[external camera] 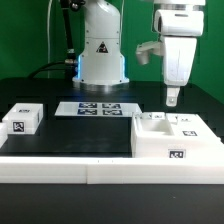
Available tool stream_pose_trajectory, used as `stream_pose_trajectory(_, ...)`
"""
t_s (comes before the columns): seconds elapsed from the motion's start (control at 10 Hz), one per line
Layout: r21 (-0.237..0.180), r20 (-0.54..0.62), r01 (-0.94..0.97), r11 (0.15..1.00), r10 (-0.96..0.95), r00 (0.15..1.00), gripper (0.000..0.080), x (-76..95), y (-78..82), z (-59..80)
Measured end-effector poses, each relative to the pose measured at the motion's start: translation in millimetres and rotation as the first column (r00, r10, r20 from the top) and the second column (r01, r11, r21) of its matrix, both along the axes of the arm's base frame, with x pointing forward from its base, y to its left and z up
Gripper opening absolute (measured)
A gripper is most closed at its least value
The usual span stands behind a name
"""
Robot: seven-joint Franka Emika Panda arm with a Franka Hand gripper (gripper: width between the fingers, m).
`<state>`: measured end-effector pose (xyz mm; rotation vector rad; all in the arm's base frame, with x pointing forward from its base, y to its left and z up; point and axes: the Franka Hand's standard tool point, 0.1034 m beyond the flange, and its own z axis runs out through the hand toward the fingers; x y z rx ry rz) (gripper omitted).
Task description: Assemble cabinet
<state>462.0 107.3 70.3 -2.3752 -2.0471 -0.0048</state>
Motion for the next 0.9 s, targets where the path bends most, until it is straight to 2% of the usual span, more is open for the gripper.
stream_pose_trajectory(0.2, 0.016, -0.015, -0.065, 0.998, 0.065, 0.998, 0.0797, -34.7, -1.4, -21.5)
stream_pose_trajectory(0.3, 0.017, -0.024, -0.056, 0.998, 0.057, 0.998, 0.0797, -35.9, -3.3, -25.5)
stream_pose_trajectory(0.6, 0.017, -0.026, -0.057, 0.998, 0.058, 0.998, 0.0797, -36.4, -3.2, -26.4)
stream_pose_trajectory(0.9, 0.030, -0.036, -0.064, 0.998, 0.065, 0.997, 0.0797, -48.1, -0.6, -40.2)
